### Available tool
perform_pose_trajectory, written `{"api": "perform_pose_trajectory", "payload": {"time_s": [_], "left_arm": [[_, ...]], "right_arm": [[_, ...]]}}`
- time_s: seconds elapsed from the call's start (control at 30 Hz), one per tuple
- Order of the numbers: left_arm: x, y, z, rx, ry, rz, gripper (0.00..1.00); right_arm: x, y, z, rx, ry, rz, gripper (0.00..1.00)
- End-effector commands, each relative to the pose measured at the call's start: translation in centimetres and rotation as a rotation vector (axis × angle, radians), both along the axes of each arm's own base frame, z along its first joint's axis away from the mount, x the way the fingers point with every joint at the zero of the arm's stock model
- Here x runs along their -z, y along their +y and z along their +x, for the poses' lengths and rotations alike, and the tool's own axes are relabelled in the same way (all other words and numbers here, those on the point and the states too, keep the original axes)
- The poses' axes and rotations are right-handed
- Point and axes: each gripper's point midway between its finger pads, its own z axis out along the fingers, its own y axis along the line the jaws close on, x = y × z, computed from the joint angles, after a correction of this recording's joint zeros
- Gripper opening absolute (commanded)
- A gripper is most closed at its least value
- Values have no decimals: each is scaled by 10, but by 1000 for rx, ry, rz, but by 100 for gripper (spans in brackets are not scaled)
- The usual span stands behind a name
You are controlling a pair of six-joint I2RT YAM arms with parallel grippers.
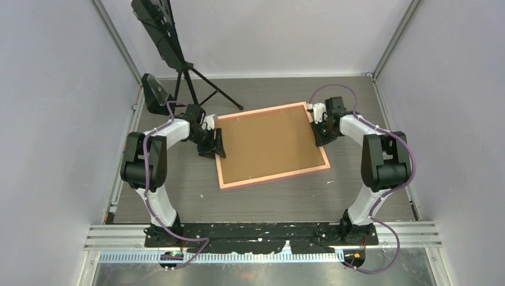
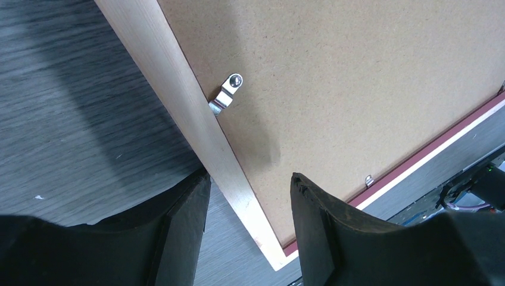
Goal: Put the photo into the frame
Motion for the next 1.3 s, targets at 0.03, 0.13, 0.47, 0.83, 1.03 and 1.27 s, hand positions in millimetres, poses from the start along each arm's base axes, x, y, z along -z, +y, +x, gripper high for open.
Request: {"api": "perform_pose_trajectory", "payload": {"time_s": [0.03, 0.13, 0.47, 0.83, 1.03, 1.27], "left_arm": [[17, -1, -2, 31, 14, 23, 56], [17, -1, -2, 32, 14, 22, 56], [16, -2, -2, 34, 11, 18, 56], [15, -1, -1, 34, 8, 19, 56], [16, -1, -2, 34, 12, 19, 56], [16, -1, -2, 34, 13, 19, 56]], "right_arm": [[9, -3, 11, 55, 10, -10, 27], [9, -1, 8, 46, 18, 2, 28], [-29, 3, 9, 25, -53, 22, 43], [-40, 5, 27, 83, -97, 45, 45], [-34, 7, 39, 107, -87, 56, 45], [-23, 11, 43, 110, -47, 72, 44]]}}
